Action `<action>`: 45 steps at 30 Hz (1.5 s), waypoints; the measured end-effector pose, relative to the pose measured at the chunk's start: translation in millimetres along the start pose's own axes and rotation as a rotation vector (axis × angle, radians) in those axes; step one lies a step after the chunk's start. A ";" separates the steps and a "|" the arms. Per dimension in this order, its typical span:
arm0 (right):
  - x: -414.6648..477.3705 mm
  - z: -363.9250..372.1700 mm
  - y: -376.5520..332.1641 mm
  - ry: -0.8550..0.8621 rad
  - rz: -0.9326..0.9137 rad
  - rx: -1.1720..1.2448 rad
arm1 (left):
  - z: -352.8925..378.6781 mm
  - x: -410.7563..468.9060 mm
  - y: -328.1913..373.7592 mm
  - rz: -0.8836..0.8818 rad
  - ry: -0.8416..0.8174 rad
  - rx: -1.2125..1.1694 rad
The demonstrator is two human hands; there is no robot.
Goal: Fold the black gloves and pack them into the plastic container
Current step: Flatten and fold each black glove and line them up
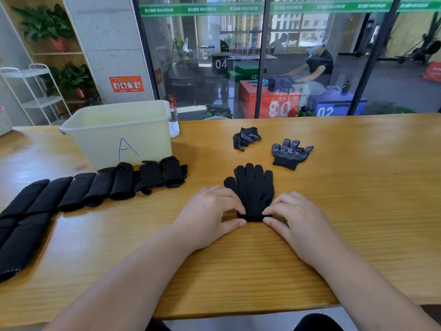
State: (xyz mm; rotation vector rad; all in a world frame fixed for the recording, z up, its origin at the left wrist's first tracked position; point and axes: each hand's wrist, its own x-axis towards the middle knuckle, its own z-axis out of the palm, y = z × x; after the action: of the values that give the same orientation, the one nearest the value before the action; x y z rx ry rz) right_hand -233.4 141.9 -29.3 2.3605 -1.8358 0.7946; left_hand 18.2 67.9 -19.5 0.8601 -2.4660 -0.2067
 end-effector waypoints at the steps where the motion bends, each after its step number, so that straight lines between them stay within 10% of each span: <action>1: 0.0 -0.8 -1.0 -0.008 0.003 -0.012 | 0.6 -0.1 0.7 0.016 0.005 0.020; 9: 25.2 -8.4 -14.2 -0.035 0.100 0.028 | 6.2 1.7 6.4 -0.004 0.031 0.042; 14: 75.9 1.4 -12.9 -0.443 0.171 -0.109 | 5.2 2.0 7.4 -0.032 -0.021 0.011; 19: 116.3 17.1 -22.2 -0.275 0.218 -0.211 | 2.7 0.5 5.4 -0.071 -0.006 -0.065; 45: 122.6 51.5 -32.2 -0.527 0.254 -0.225 | -5.8 0.5 -6.9 -0.414 0.227 -0.175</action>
State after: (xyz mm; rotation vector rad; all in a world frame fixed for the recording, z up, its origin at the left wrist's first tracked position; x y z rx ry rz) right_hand -165.0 24.5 -13.8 2.3678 -2.2980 -0.0532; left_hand 24.6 62.3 -16.5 1.2344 -2.0075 -0.4367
